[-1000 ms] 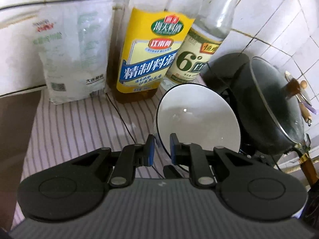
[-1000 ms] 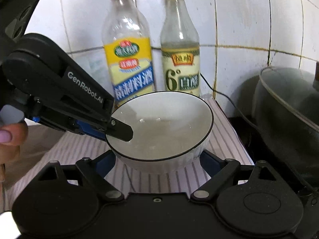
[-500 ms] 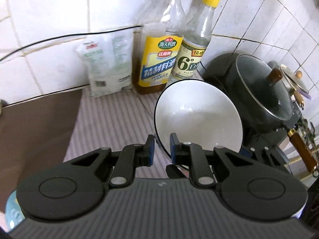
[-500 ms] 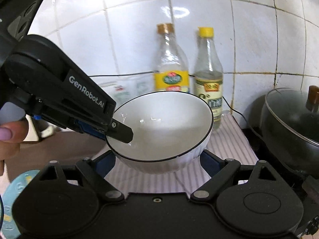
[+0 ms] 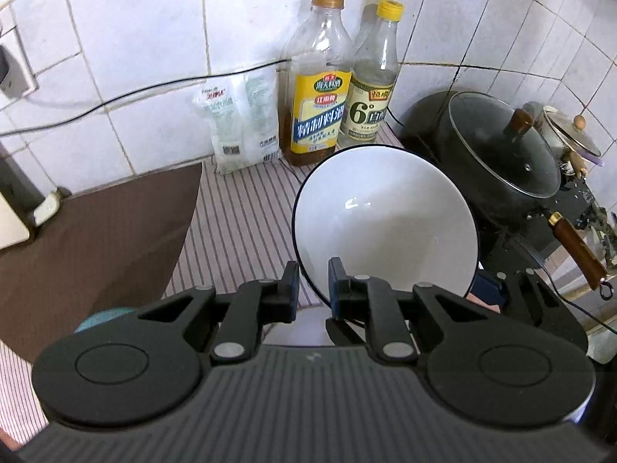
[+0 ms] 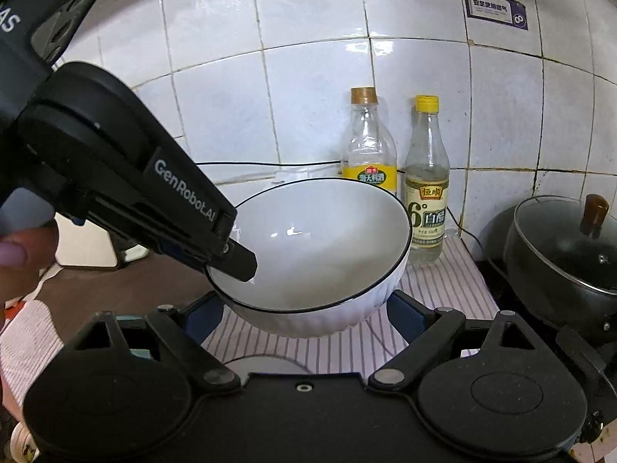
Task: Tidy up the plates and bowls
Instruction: 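Carry the third bowl and lower it into the nested bowls, then grip the three-bowl stack rim with both grippers and lift it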
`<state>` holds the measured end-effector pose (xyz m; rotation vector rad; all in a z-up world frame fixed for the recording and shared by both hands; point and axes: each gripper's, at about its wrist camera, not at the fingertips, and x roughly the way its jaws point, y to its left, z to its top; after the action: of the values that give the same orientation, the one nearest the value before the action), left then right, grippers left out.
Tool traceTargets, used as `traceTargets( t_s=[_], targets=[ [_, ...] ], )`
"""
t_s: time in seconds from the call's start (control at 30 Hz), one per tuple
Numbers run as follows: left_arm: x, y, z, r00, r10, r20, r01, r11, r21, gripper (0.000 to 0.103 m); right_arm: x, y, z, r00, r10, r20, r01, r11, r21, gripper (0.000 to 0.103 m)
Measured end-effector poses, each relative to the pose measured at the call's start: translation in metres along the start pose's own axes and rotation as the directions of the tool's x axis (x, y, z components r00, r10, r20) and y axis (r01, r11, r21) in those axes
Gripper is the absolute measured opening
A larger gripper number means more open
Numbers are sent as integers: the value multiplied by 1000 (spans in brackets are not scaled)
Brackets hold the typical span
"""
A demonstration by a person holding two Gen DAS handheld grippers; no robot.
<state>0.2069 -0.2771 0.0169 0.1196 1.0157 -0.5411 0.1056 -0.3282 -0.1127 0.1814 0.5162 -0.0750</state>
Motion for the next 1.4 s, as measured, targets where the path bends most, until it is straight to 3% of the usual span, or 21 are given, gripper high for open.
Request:
traceTargets(
  t_s=[0.43, 0.83, 1.1, 1.23, 1.4],
  targets=[
    [5, 12, -51, 996, -13, -91, 5, 996, -87, 14, -12, 9, -33, 993, 67, -96, -70, 997, -25, 94],
    [30, 30, -70, 985, 1, -170, -25, 990, -138, 14, -7, 18, -46, 973, 123, -193, -133, 990, -40, 94],
    [40, 31, -76, 982, 22, -187, -48, 989, -139, 14, 3, 19, -50, 963, 130, -237, -151, 986, -69, 94],
    [39, 28, -77, 986, 51, -157, -69, 992, -108, 14, 6, 21, -50, 963, 120, -242, -142, 987, -74, 95],
    [39, 29, -82, 986, 77, -146, -92, 991, -98, 14, 6, 32, -53, 964, 72, -256, -115, 981, -156, 96]
  ],
)
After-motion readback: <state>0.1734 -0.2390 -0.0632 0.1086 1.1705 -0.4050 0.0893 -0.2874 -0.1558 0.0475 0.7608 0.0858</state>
